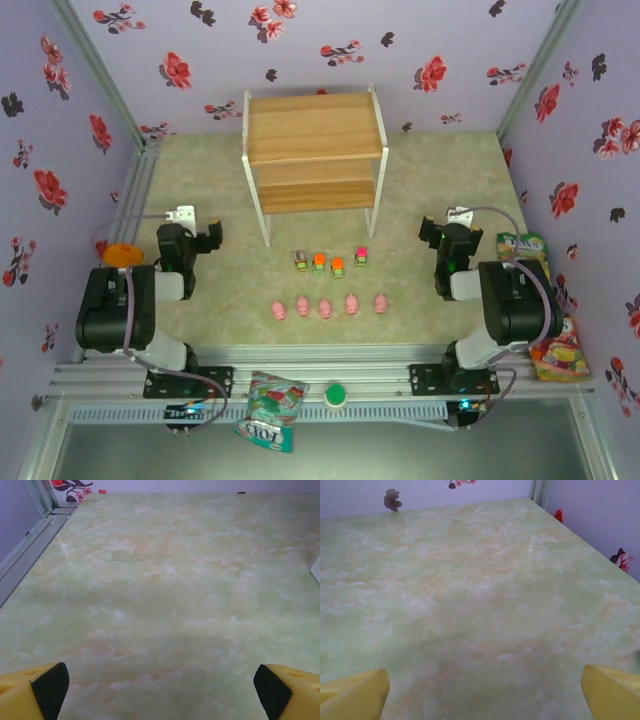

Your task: Place and organize the plastic toys onto the shelf

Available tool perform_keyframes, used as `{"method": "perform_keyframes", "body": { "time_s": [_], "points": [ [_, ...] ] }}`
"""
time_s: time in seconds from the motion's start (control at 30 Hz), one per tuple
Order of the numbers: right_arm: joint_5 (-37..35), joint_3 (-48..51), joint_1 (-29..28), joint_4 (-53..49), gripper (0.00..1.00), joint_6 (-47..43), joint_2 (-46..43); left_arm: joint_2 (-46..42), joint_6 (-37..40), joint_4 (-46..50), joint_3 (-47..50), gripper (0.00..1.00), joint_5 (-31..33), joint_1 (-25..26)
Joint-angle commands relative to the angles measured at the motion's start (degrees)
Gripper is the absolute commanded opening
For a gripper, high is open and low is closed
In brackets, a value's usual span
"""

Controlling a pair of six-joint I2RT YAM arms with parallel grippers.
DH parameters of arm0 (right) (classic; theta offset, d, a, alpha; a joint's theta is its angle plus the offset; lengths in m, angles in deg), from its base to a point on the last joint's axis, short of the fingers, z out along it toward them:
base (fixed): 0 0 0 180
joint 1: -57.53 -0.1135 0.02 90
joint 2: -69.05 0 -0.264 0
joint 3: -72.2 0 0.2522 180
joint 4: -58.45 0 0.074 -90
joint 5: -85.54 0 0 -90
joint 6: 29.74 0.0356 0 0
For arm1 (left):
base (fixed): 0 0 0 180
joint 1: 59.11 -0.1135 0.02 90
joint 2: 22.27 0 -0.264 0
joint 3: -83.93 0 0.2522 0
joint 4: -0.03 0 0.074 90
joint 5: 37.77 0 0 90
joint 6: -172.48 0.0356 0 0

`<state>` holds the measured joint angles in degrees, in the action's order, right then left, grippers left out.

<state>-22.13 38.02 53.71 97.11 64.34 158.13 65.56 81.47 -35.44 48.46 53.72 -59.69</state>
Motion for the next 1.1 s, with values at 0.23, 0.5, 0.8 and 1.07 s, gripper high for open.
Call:
{"method": "perform_keyframes", "body": {
  "time_s": [0.23,0.5,0.8,1.07],
  "points": [
    [2.74,-1.59,1.88,-1.18,0.99,1.46,0.31,0.46,1.41,-0.94,-0.96,1.0,1.36,0.4],
    [2.95,-1.72,1.88,-1.36,0.99,1.55,0.31,0.47,1.28,-0.88,-0.96,1.0,1.25,0.28],
    [3.77,-1.85,2.32,-1.69,0.99,1.7,0.45,0.42,0.49,-0.52,-1.22,1.0,1.05,-0.56],
    [3.58,-1.41,2.24,-1.06,0.99,1.46,0.15,-0.1,0.75,-2.1,-0.07,1.0,1.09,-0.22]
  ]
}}
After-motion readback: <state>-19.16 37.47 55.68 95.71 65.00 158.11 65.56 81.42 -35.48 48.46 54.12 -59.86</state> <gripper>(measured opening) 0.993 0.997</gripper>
